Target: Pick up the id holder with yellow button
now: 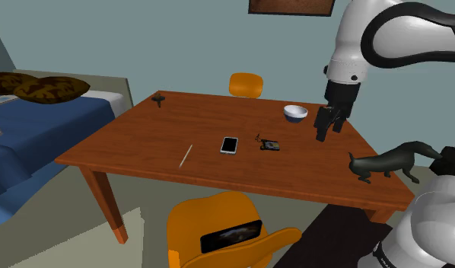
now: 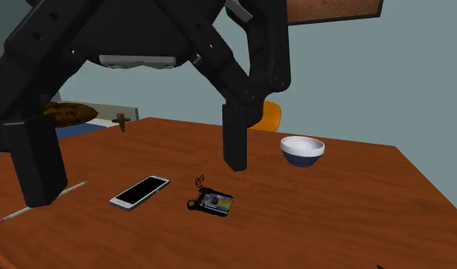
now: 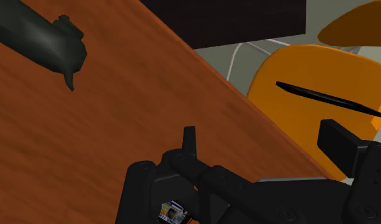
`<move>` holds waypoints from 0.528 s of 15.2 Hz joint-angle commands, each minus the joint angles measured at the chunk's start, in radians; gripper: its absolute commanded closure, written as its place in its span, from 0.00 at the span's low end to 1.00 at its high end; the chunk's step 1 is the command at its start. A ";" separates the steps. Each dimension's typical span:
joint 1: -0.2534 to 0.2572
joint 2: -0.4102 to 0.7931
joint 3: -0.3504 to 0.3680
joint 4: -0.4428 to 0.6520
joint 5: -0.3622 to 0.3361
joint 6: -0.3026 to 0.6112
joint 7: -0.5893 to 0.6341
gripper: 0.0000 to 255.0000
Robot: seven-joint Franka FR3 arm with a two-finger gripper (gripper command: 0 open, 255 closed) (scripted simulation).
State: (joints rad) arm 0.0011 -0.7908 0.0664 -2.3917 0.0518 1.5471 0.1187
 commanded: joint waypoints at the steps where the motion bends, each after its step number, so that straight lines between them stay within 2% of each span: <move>1: 0.000 0.000 0.000 0.000 0.000 0.000 0.000 0.00; 8: -0.024 0.178 -0.015 -0.024 -0.061 0.255 -0.051 0.00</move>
State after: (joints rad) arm -0.0189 -0.6460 0.0526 -2.4199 -0.0005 1.7609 0.0740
